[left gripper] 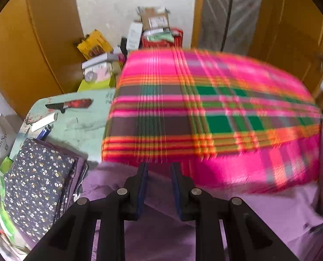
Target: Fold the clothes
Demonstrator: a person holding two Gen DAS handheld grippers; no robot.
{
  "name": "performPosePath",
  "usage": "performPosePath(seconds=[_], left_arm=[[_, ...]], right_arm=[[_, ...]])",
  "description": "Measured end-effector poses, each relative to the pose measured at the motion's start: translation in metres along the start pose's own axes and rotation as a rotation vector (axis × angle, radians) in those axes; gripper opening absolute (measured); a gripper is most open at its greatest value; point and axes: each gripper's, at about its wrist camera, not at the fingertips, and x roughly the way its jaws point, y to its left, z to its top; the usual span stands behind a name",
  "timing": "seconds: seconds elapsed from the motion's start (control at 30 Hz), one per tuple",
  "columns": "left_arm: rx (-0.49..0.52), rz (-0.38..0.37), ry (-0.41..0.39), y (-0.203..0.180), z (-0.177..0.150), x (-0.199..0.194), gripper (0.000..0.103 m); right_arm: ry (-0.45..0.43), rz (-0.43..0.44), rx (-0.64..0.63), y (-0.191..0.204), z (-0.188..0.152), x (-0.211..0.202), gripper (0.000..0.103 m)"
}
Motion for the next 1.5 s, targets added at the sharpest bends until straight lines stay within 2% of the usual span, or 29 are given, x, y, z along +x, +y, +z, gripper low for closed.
performPosePath(seconds=[0.03, 0.17, 0.3, 0.4, 0.5, 0.63, 0.73, 0.8, 0.83, 0.87, 1.03, 1.17, 1.27, 1.33, 1.43, 1.5], left_arm=[[0.017, 0.010, 0.017, -0.001, -0.003, 0.003, 0.021], [0.001, -0.008, -0.014, 0.001, -0.028, -0.015, 0.010], [-0.035, -0.025, -0.027, 0.011, -0.063, -0.035, 0.008], [-0.080, -0.035, -0.022, 0.020, -0.094, -0.046, 0.008], [-0.121, -0.049, -0.027, 0.029, -0.113, -0.057, 0.008], [-0.136, -0.091, -0.073, 0.024, -0.107, -0.070, 0.008], [-0.146, -0.121, -0.106, 0.020, -0.102, -0.080, 0.008], [-0.153, -0.142, -0.129, 0.018, -0.099, -0.086, 0.008], [-0.157, -0.152, -0.140, 0.017, -0.098, -0.089, 0.008], [-0.160, -0.163, -0.152, 0.015, -0.096, -0.093, 0.008], [-0.165, -0.169, -0.181, 0.017, -0.097, -0.103, 0.008], [-0.197, -0.138, -0.196, 0.034, -0.095, -0.107, 0.008], [-0.228, -0.120, -0.201, 0.051, -0.093, -0.108, 0.008], [-0.243, -0.109, -0.197, 0.063, -0.091, -0.106, 0.008], [-0.261, -0.105, -0.177, 0.081, -0.083, -0.096, 0.008], [-0.274, -0.109, -0.160, 0.094, -0.074, -0.085, 0.011]], right_arm=[[-0.005, -0.003, -0.001, 0.001, -0.001, -0.002, 0.006], [-0.031, 0.005, -0.051, 0.016, -0.001, -0.010, 0.006], [0.005, 0.019, -0.136, 0.038, -0.013, -0.008, 0.006], [0.063, 0.026, -0.158, 0.043, -0.023, 0.004, 0.006], [0.070, 0.029, -0.151, 0.043, -0.026, 0.007, 0.010], [0.055, 0.019, -0.139, 0.041, -0.020, 0.005, 0.014], [0.054, 0.018, -0.135, 0.040, -0.010, 0.011, 0.025], [0.067, 0.015, -0.132, 0.039, -0.005, 0.017, 0.024], [0.072, 0.000, -0.129, 0.035, -0.002, 0.018, 0.008], [0.066, -0.046, -0.125, 0.027, 0.005, 0.016, 0.004], [0.033, -0.277, -0.102, -0.015, 0.040, 0.007, 0.004], [0.006, -0.461, -0.083, -0.049, 0.068, -0.001, 0.005], [-0.002, -0.584, -0.058, -0.074, 0.087, -0.004, 0.012], [0.035, -0.574, -0.007, -0.088, 0.084, 0.005, 0.014], [0.025, -0.503, 0.042, -0.095, 0.073, 0.007, 0.023], [0.021, -0.482, 0.082, -0.102, 0.066, 0.006, 0.023]])
